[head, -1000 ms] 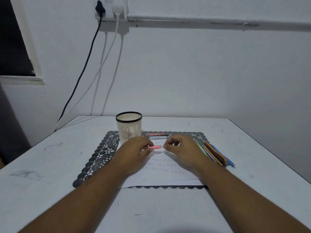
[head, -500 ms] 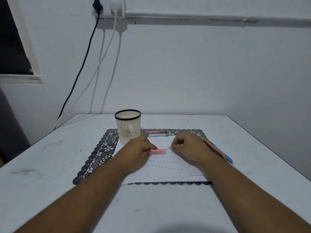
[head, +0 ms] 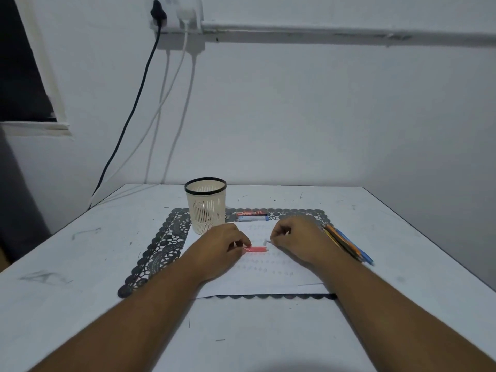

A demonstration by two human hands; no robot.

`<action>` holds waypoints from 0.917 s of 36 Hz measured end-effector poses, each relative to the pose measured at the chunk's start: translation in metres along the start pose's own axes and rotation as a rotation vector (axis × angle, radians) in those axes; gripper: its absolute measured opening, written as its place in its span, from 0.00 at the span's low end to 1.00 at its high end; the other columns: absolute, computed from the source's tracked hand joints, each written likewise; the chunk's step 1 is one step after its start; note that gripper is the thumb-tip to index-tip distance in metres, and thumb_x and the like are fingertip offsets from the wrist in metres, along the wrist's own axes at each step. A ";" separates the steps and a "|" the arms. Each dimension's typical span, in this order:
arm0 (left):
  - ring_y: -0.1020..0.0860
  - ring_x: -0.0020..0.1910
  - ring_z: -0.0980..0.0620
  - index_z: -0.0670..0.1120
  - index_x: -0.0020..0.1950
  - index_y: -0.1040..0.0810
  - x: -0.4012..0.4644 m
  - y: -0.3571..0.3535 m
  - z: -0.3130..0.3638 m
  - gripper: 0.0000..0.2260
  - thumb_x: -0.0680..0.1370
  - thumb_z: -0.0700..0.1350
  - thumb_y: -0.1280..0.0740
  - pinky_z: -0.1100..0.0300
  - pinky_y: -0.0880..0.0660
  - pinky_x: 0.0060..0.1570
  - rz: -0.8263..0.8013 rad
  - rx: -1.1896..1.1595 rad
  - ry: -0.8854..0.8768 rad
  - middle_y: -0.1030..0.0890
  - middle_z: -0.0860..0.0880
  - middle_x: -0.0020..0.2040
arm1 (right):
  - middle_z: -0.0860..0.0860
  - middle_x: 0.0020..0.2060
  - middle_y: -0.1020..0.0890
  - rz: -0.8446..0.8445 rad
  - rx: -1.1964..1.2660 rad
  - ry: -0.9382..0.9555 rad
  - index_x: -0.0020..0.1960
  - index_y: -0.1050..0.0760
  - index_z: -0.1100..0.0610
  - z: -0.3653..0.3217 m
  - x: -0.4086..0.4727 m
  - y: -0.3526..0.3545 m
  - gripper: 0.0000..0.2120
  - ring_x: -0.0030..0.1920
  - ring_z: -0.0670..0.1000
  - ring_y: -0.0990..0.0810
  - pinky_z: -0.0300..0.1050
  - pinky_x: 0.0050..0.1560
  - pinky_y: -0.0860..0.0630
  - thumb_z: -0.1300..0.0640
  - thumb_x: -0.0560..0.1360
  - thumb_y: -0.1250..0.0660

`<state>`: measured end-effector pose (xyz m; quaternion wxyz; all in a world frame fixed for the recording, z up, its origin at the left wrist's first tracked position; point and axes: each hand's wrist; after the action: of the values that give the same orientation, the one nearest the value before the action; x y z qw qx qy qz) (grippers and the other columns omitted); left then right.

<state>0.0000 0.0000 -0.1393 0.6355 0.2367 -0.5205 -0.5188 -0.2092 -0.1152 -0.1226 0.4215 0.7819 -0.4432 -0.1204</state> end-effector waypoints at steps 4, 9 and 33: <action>0.24 0.49 0.61 0.52 0.57 0.15 0.002 -0.001 -0.004 0.08 0.80 0.44 0.31 0.65 0.27 0.53 0.013 0.000 -0.002 0.21 0.56 0.49 | 0.44 0.37 0.16 0.074 0.082 -0.002 0.40 0.16 0.49 -0.001 0.005 -0.001 0.09 0.38 0.41 0.20 0.32 0.36 0.29 0.60 0.76 0.28; 0.25 0.48 0.61 0.52 0.56 0.15 0.005 -0.003 -0.002 0.07 0.81 0.44 0.31 0.63 0.27 0.52 0.008 0.003 -0.009 0.21 0.56 0.48 | 0.46 0.35 0.17 0.143 0.212 -0.023 0.39 0.17 0.52 -0.002 0.019 -0.002 0.09 0.37 0.45 0.21 0.40 0.36 0.28 0.60 0.76 0.30; 0.25 0.51 0.60 0.55 0.59 0.17 0.003 -0.001 -0.005 0.13 0.77 0.53 0.35 0.61 0.25 0.51 -0.031 -0.048 0.032 0.23 0.60 0.49 | 0.47 0.45 0.15 0.002 -0.402 0.059 0.47 0.14 0.50 0.005 0.123 -0.017 0.09 0.48 0.50 0.19 0.49 0.48 0.20 0.58 0.76 0.33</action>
<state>0.0043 -0.0046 -0.1403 0.6411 0.2379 -0.4939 -0.5370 -0.1309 -0.2116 -0.1162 0.5818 0.6850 -0.3985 -0.1832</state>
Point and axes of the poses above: each hand's wrist, its own x-axis towards the middle knuckle, its own y-axis out of the back of the hand, z = x × y
